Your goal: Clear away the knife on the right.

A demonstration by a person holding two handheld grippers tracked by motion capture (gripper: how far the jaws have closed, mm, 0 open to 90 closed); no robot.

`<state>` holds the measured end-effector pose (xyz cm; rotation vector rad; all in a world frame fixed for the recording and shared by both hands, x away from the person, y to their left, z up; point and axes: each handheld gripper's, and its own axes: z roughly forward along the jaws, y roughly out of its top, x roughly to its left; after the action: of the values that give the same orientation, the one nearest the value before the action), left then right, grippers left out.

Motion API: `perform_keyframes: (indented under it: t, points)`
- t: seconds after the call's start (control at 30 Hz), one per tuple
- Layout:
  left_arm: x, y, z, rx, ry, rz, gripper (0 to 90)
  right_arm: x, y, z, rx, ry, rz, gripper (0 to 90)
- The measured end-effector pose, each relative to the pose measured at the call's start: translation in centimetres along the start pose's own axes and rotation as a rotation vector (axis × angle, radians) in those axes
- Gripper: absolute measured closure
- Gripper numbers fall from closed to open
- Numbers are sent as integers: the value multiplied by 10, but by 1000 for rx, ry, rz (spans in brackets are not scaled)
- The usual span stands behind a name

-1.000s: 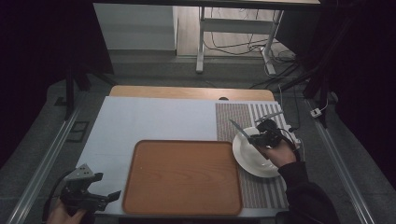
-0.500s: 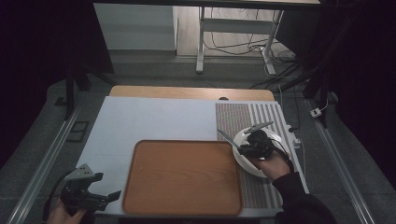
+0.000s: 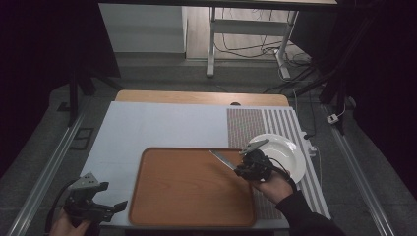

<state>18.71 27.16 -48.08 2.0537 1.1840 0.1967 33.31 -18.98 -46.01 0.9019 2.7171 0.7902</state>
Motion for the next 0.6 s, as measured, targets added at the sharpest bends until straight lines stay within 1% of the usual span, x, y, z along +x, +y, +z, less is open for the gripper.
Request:
perform_keyframes:
  t: [0.23, 0.3, 0.47, 0.6]
  points:
    - [0, 0, 0, 3, 2, 2, 17, 24, 5, 10, 14, 34, -36, 782]
    - [0, 0, 0, 4, 4, 3, 17, 28, 5, 14, 24, 30, -50, 781]
    - [0, 0, 0, 3, 3, 4, 17, 30, 0, 26, 64, 23, -41, 781]
    - [-1, 0, 0, 4, 4, 5, 17, 34, -3, 33, 93, 20, -63, 780]
